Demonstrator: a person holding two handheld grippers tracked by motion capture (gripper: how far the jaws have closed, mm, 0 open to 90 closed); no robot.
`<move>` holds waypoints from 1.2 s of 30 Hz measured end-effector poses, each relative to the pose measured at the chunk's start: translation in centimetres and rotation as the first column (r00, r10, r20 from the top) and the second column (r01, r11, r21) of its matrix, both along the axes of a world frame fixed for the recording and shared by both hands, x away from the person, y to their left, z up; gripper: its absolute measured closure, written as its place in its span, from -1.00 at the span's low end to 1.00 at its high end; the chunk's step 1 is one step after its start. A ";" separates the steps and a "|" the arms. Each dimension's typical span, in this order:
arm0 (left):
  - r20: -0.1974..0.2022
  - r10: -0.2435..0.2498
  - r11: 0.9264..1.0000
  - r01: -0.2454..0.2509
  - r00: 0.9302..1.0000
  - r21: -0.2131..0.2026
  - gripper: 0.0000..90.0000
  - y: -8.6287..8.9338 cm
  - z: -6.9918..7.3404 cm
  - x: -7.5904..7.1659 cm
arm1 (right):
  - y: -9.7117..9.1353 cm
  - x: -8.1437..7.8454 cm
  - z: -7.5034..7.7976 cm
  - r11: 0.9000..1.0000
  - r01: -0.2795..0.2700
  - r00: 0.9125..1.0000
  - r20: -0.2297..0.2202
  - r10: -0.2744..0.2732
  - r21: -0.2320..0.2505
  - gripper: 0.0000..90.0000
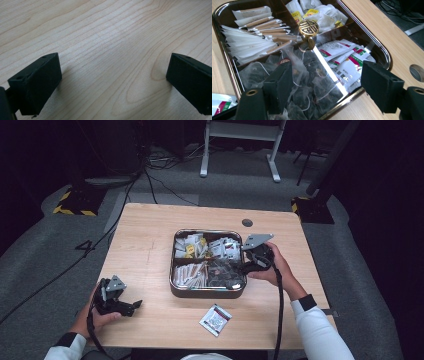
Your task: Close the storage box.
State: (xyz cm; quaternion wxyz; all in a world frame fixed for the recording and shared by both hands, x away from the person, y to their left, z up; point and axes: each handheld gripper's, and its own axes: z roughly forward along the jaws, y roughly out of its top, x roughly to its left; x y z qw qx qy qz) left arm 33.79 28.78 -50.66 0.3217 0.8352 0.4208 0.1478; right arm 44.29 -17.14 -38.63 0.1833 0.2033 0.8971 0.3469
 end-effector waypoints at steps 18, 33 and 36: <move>-0.001 0.000 1.000 0.000 1.000 0.000 -0.99 0.0 0.0 0.0 | -3.0 -1.8 -0.8 0.998 0.055 0.998 0.028 -0.055 0.019 -0.43; -0.001 -0.002 1.000 0.002 1.000 0.001 -1.00 0.0 0.0 0.0 | -5.3 -3.4 -2.0 0.996 0.088 0.996 0.027 -0.089 0.033 -0.45; -0.001 -0.003 1.000 0.003 1.000 0.001 -1.00 0.0 0.0 0.0 | -5.8 -3.8 -2.2 0.995 0.095 0.995 0.030 -0.096 0.033 -0.45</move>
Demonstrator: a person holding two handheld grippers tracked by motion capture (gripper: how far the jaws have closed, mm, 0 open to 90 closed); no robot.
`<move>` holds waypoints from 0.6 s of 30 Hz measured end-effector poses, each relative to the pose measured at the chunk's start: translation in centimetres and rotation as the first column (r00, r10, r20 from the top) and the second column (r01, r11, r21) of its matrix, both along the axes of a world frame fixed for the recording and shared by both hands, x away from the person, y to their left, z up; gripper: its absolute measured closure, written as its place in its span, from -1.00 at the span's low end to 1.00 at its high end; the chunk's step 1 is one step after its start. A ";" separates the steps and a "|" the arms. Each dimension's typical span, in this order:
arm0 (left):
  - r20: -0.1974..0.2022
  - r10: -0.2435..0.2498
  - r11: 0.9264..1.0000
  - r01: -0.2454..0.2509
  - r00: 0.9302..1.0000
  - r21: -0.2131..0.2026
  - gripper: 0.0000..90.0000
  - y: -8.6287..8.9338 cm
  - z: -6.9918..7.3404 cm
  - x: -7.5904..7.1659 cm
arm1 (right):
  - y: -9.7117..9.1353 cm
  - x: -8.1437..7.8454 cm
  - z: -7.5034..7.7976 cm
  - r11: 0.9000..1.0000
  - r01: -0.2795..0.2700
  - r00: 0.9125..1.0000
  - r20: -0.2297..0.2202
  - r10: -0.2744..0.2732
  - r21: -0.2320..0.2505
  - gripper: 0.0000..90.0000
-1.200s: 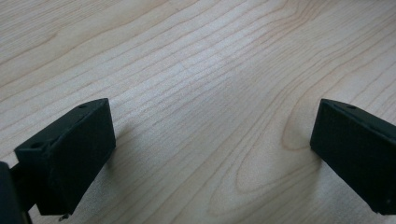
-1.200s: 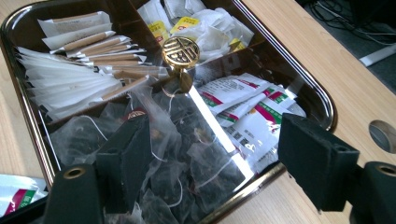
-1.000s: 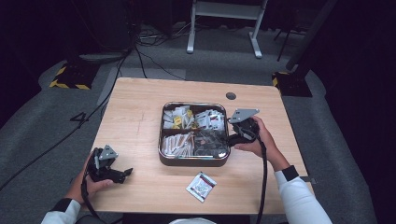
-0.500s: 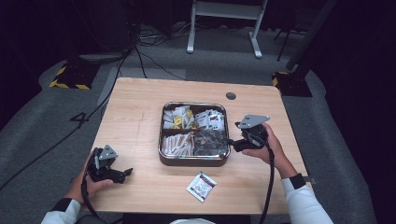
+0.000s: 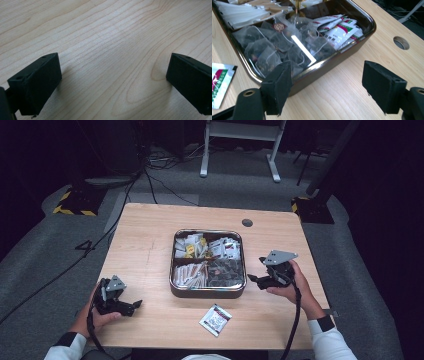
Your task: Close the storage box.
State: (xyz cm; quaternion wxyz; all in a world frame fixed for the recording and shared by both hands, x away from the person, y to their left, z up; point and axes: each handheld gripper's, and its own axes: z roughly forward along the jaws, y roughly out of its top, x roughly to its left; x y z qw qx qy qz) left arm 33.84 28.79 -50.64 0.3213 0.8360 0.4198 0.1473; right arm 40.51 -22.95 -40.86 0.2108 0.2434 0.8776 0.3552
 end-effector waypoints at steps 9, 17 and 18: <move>0.001 0.000 1.000 0.000 1.000 0.001 -1.00 0.0 0.0 0.0 | -2.0 -1.1 -0.9 0.999 0.032 0.999 0.003 -0.032 0.009 -0.45; 0.001 0.000 1.000 0.000 1.000 0.001 -1.00 0.0 0.0 0.0 | -4.0 -1.9 -2.2 0.998 0.069 0.997 -0.018 -0.069 -0.005 -0.45; 0.000 0.000 1.000 0.000 1.000 0.000 -1.00 0.0 0.0 0.0 | -4.3 -1.9 -2.5 0.997 0.077 0.997 -0.021 -0.077 -0.007 -0.45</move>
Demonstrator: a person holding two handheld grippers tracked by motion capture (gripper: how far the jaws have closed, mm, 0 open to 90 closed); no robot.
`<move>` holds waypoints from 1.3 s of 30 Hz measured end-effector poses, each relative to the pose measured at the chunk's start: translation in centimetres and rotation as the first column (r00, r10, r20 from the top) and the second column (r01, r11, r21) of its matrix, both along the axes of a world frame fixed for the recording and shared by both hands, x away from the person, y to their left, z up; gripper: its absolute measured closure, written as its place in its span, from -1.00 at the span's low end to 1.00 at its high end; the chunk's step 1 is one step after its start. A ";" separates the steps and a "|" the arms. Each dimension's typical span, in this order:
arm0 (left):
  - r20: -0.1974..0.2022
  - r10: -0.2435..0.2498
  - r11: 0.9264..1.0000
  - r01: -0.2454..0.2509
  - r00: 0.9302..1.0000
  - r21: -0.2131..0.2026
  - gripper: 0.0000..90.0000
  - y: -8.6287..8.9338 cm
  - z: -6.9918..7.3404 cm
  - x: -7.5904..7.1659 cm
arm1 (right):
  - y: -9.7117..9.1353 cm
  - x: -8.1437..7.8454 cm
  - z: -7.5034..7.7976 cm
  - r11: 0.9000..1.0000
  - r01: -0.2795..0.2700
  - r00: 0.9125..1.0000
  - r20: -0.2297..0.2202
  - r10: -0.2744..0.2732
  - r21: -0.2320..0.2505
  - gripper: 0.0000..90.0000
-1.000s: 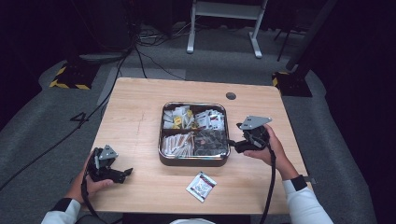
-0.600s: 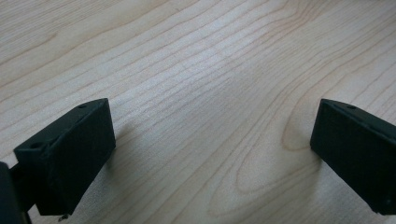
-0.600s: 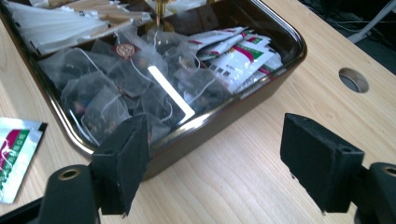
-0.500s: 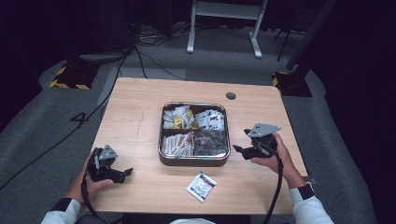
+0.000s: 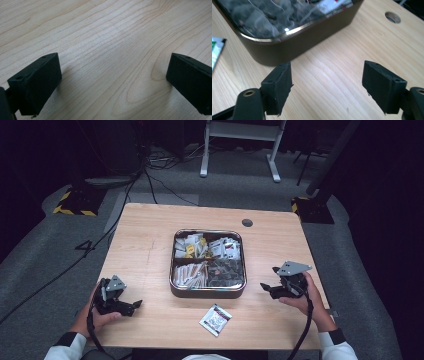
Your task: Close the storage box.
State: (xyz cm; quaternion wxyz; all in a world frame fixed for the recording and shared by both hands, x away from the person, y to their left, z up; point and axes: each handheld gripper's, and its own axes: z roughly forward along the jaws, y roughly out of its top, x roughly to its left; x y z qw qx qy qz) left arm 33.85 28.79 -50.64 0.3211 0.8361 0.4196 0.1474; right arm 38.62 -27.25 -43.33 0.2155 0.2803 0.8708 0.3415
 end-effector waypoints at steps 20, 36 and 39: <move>0.001 0.000 1.000 0.000 1.000 0.001 -1.00 0.0 0.0 0.0 | -4.4 -1.0 -3.4 0.995 0.100 0.993 -0.061 -0.101 -0.013 -0.47; 0.000 0.000 1.000 0.000 1.000 -0.001 -1.00 0.0 0.0 0.0 | -8.2 -2.9 -6.0 0.983 0.180 0.977 -0.121 -0.173 0.045 -0.54; 0.001 0.000 1.000 0.000 1.000 0.000 -1.00 0.0 0.0 0.0 | -9.1 -3.5 -6.4 0.975 0.212 0.970 -0.135 -0.202 0.064 -0.56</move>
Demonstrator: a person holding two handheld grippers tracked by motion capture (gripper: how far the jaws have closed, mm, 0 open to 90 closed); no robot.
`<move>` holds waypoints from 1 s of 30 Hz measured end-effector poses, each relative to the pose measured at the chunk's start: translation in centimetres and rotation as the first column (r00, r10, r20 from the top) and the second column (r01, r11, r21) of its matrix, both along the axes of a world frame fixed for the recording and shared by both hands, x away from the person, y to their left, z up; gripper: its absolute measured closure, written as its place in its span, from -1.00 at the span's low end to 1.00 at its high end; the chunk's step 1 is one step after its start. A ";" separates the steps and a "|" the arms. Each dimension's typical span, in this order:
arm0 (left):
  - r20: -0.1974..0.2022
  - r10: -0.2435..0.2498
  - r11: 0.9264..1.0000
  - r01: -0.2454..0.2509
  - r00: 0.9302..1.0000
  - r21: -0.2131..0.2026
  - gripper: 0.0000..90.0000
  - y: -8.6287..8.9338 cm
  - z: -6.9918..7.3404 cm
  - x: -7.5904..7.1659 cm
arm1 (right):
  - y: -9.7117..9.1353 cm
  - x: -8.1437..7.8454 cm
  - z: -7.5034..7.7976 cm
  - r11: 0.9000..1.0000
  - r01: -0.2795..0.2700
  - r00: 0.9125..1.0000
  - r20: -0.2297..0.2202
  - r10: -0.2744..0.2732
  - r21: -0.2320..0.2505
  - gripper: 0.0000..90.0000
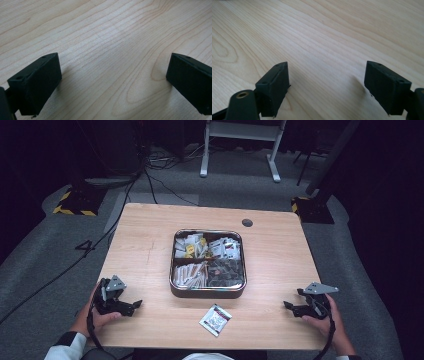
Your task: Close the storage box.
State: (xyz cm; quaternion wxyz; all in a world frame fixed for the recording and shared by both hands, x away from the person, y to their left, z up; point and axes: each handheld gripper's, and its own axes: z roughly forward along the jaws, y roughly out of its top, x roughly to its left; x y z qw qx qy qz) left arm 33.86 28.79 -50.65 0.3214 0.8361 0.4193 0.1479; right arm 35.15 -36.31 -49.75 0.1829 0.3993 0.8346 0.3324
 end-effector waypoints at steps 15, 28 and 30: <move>0.000 0.003 1.000 -0.003 1.000 0.000 -1.00 0.0 0.0 0.0 | -1.0 -1.0 -0.7 0.996 0.059 0.998 0.020 -0.061 0.061 -0.60; 0.000 0.008 1.000 -0.008 1.000 -0.002 -1.00 -0.1 0.0 0.0 | -0.9 -0.9 -0.7 0.996 0.071 0.997 0.021 -0.072 0.058 -0.61; 0.002 0.007 1.000 -0.007 1.000 -0.001 -1.00 -0.1 0.0 0.0 | -0.9 -0.9 -0.7 0.996 0.070 0.997 0.021 -0.072 0.058 -0.61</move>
